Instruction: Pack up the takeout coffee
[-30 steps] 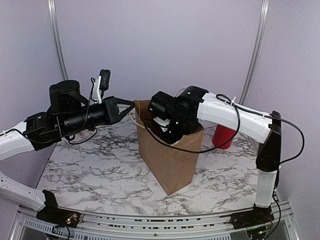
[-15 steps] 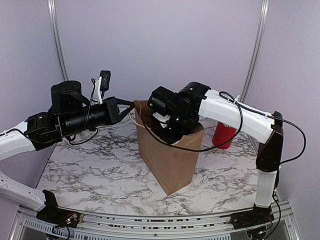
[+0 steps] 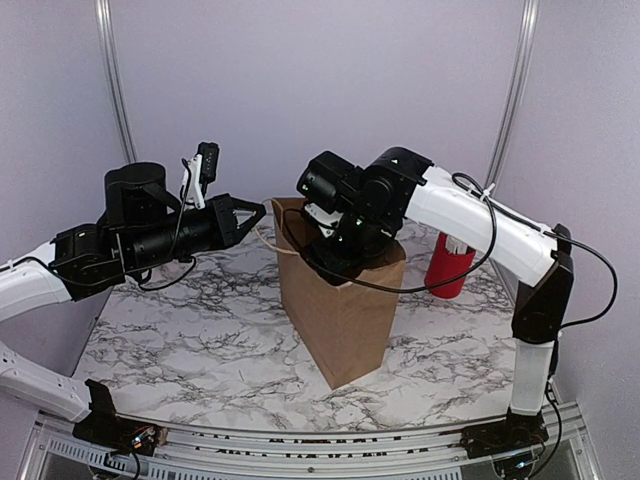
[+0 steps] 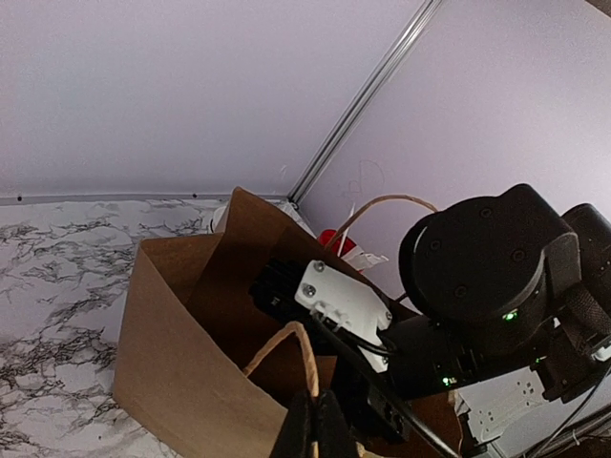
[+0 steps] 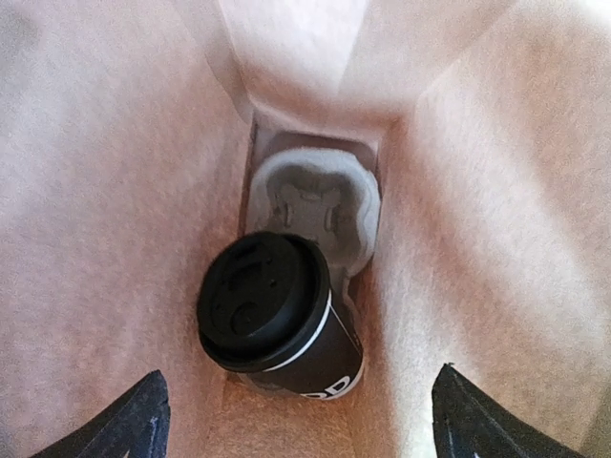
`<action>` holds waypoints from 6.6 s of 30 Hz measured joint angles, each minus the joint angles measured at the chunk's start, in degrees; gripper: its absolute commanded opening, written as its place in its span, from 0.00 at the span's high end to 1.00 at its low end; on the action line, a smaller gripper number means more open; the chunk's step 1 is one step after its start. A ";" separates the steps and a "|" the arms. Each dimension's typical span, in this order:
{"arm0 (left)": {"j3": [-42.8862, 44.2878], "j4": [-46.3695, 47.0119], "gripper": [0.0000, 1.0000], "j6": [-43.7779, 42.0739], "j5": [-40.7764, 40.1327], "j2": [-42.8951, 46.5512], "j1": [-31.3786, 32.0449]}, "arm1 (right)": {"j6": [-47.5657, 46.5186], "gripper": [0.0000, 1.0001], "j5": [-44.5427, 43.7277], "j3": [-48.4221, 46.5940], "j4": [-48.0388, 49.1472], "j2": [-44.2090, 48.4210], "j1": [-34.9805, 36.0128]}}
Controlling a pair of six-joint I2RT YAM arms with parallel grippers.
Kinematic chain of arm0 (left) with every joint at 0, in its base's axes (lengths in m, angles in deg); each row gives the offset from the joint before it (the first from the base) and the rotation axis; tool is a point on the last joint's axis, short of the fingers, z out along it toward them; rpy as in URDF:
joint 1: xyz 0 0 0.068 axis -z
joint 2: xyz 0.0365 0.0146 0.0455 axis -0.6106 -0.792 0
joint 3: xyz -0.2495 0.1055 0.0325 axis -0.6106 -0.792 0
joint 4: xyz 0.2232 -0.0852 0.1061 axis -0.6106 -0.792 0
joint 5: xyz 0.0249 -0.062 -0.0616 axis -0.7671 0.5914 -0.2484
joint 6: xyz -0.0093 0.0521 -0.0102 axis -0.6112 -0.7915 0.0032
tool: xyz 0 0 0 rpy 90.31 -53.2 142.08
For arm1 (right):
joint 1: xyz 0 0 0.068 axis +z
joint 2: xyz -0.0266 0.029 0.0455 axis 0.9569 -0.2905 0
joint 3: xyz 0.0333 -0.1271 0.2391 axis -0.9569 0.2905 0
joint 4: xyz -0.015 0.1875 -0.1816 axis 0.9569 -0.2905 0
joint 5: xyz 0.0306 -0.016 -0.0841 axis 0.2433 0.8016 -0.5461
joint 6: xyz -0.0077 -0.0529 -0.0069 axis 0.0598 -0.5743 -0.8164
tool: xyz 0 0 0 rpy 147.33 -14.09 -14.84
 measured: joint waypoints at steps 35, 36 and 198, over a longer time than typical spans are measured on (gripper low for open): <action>1.79 -1.38 0.98 0.92 -0.68 -1.64 0.00 | -0.63 0.08 -3.02 -7.34 10.25 2.78 0.13; 1.79 -1.38 0.98 1.01 -0.68 -1.64 0.00 | -0.68 0.07 -3.19 -7.34 10.69 2.97 0.15; -11.47 -5.46 0.01 -14.36 4.17 4.00 -37.29 | -7.02 1.00 8.37 48.83 65.68 17.22 -57.02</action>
